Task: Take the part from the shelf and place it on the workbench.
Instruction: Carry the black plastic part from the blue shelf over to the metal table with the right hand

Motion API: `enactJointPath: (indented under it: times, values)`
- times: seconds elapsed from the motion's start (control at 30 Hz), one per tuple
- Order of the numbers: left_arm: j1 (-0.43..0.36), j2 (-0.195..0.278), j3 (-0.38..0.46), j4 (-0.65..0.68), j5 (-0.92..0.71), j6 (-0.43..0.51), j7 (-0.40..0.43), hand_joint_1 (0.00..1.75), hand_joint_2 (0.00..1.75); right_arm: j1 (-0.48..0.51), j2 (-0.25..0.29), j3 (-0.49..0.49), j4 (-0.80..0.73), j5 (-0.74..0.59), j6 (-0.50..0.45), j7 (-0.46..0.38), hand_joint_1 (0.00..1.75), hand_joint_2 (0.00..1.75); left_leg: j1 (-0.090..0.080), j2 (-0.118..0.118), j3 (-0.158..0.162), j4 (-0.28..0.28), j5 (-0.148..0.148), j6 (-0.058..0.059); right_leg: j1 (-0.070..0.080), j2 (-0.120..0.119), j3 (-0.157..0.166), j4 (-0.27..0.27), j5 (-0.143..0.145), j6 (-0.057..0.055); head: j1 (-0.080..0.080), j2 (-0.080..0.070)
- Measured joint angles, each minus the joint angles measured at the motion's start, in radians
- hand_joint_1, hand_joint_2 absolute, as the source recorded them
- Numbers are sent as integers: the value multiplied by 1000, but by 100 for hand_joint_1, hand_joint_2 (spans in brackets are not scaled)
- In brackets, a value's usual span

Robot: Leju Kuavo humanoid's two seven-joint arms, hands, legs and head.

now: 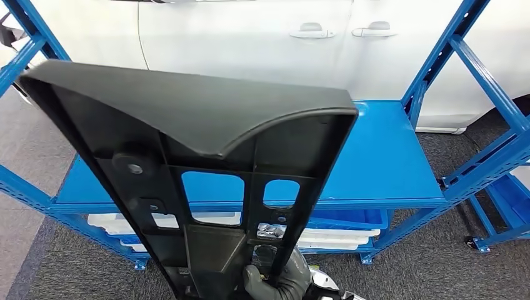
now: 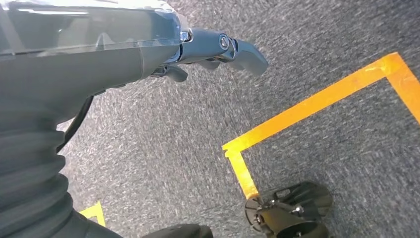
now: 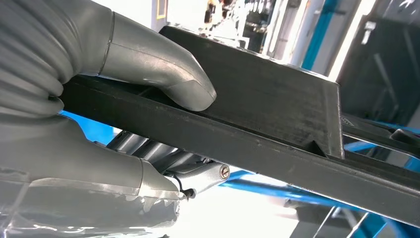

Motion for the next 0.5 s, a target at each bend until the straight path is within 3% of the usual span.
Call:
enactJointPath:
  times: [0.07,0.13,0.23,0.3,0.43,0.47,0.5]
  values:
    - [-1,0,0,0,1,-17,9,0,175,4,0,0,6,7,-4,1,175,175,-1,-1,1,3,-2,-3,1,0,67,-135,65,-9,0,0]
    - [-1,0,0,0,4,-28,14,0,175,7,0,0,14,10,-1,7,175,175,-5,-1,1,7,-5,-11,5,0,118,-242,100,-18,0,0]
    - [-1,0,1,0,21,-44,16,0,175,10,0,0,35,10,10,21,175,175,-5,-1,0,8,-7,-26,7,0,126,-263,106,-29,0,0]
    - [-1,0,3,0,29,-54,18,0,175,11,1,0,48,10,16,29,175,175,-3,0,-7,34,-33,-38,3,-3,127,-269,113,-40,0,0]
    - [3,0,6,0,33,-72,18,0,175,14,2,-2,70,8,17,32,175,175,4,0,-90,256,-159,-58,2,-8,117,-270,122,-49,0,0]
    - [5,0,7,0,33,-75,18,0,175,17,2,-2,76,8,17,32,175,175,6,0,-97,283,-164,-61,2,-8,113,-269,123,-49,0,0]
    - [6,0,7,0,33,-77,17,0,175,19,2,-2,80,8,17,32,175,175,7,0,-86,271,-150,-63,2,-8,110,-267,125,-48,0,0]
